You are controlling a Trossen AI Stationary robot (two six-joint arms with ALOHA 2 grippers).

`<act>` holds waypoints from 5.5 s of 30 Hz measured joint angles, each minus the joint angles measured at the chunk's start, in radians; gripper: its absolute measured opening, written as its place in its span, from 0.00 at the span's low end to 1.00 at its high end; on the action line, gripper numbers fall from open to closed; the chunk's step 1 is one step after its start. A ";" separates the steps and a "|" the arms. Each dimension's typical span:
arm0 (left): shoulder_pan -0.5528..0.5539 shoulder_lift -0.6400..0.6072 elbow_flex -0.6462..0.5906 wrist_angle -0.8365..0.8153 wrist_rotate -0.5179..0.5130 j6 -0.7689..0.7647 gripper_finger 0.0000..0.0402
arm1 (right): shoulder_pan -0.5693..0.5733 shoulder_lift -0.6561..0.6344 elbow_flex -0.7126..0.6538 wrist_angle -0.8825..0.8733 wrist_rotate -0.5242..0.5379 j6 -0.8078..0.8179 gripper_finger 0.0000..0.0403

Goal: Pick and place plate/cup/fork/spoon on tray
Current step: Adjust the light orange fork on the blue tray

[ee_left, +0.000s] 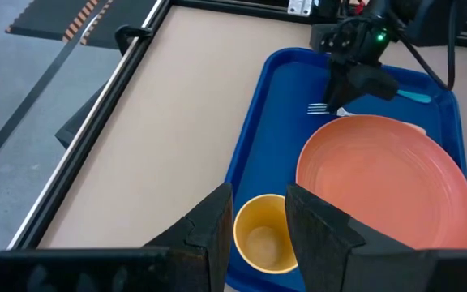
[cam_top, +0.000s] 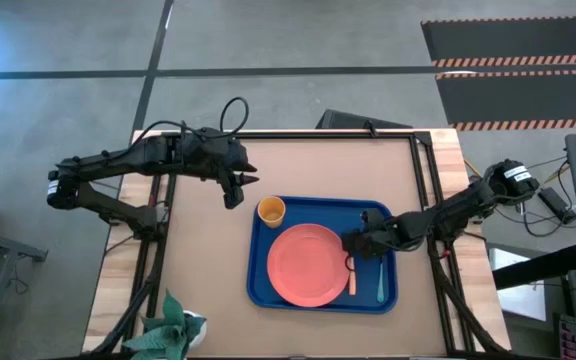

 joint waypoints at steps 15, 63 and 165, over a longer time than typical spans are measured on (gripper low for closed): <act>0.000 0.000 0.000 0.000 -0.019 0.000 0.25 | -0.002 0.000 -0.027 0.037 0.003 -0.016 0.21; 0.000 -0.001 0.000 -0.004 -0.046 0.035 0.25 | 0.015 0.426 0.690 -0.916 -0.131 0.182 0.02; 0.000 -0.003 0.000 -0.006 -0.045 0.028 0.25 | 0.236 0.160 0.205 -0.268 0.201 0.472 0.02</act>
